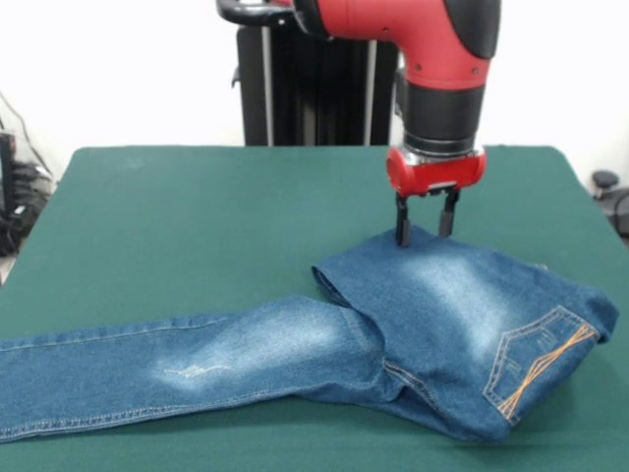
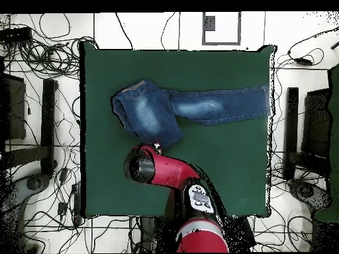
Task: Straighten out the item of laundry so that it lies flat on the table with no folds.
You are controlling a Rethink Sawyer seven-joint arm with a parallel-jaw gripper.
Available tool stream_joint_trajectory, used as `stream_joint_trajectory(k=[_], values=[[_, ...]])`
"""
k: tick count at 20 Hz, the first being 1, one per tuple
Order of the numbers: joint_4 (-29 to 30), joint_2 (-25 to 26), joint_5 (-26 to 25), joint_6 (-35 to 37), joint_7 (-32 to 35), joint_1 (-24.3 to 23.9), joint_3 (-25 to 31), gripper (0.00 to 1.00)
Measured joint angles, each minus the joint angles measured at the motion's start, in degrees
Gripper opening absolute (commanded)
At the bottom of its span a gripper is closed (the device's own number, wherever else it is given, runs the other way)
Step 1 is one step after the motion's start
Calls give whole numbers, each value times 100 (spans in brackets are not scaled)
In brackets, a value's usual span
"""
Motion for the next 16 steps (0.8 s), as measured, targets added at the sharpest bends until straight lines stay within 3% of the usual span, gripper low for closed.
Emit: stream_joint_trajectory(k=[16], values=[[31,-342,-2,1,0,84,3,100]])
